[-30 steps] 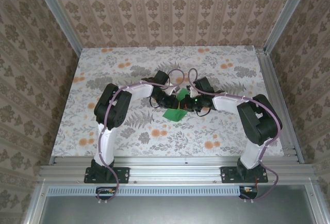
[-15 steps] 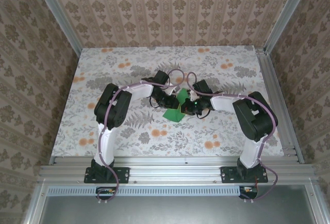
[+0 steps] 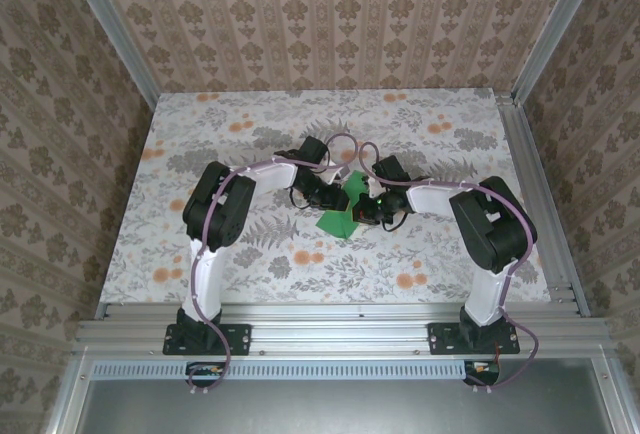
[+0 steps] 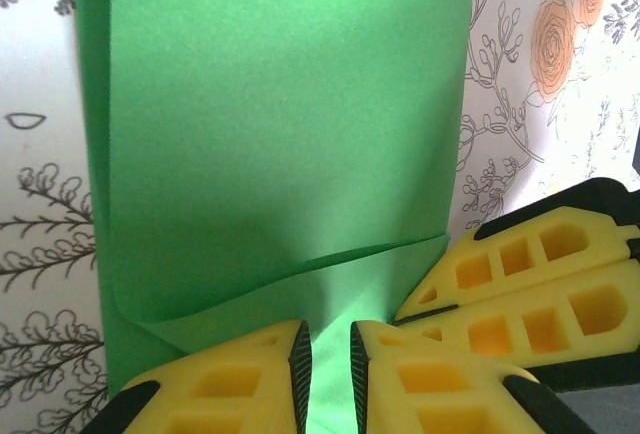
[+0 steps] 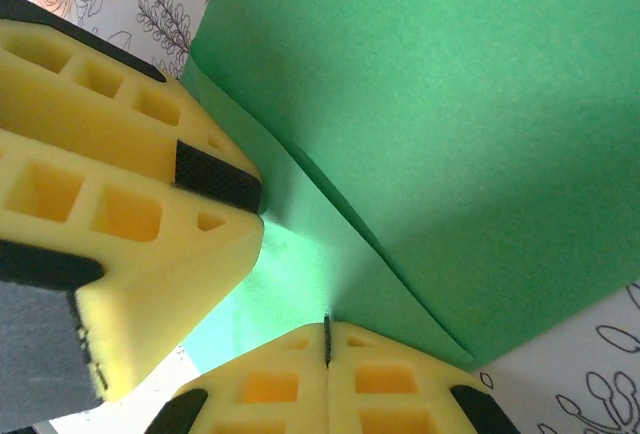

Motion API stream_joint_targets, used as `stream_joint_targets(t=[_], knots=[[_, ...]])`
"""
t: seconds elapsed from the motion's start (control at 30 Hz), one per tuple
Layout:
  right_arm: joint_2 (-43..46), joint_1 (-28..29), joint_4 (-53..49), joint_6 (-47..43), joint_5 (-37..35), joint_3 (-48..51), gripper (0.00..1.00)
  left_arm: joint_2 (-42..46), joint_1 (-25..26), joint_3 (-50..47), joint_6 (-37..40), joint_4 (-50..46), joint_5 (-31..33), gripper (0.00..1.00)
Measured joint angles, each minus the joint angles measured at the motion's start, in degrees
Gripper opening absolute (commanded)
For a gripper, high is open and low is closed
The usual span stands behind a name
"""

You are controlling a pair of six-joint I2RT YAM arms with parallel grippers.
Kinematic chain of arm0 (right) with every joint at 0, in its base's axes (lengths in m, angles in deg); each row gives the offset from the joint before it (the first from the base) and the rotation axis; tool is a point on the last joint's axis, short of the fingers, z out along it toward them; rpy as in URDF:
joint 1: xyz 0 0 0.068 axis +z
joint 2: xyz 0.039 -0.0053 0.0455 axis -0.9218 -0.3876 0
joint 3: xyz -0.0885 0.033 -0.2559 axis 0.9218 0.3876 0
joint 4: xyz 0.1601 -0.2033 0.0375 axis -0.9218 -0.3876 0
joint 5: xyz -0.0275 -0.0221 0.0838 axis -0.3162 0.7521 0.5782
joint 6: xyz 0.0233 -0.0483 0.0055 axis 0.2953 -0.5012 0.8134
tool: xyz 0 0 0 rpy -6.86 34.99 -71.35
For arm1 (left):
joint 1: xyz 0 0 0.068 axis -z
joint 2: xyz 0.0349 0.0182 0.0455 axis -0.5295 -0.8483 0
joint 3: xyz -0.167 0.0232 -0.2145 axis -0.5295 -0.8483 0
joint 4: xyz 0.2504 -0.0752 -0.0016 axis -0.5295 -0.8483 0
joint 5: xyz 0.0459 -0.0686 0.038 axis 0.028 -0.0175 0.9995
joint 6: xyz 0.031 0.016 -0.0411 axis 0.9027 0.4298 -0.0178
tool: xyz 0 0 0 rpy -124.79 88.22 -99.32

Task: Fold a paper plane with a square sheet of paper (pick it up from the middle)
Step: Fold the triangle a second time at the center of the table.

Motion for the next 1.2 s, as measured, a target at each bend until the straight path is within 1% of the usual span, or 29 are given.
stream_joint_targets(t=[0.47,0.73,0.97,1.2], knots=[[0.0,0.0,-0.3,-1.0,-0.1,-0.1,0.03,5.6,-0.4,-5.2,-3.6,2.9,0.4,0.25],[0.0,-0.1,0.1,-1.2,0.0,0.2,0.01,5.4,-0.4,-7.1,-4.9,4.9,0.0,0.24],[0.0,-0.1,0.6,-1.4,0.4,0.5,0.00,3.2,-0.5,-5.5,-5.0,4.9,-0.2,0.24],[0.0,-0.1,0.4,-2.8,0.4,0.5,0.00,2.1,-0.8,-4.1,-6.9,5.0,0.4,0.23]])
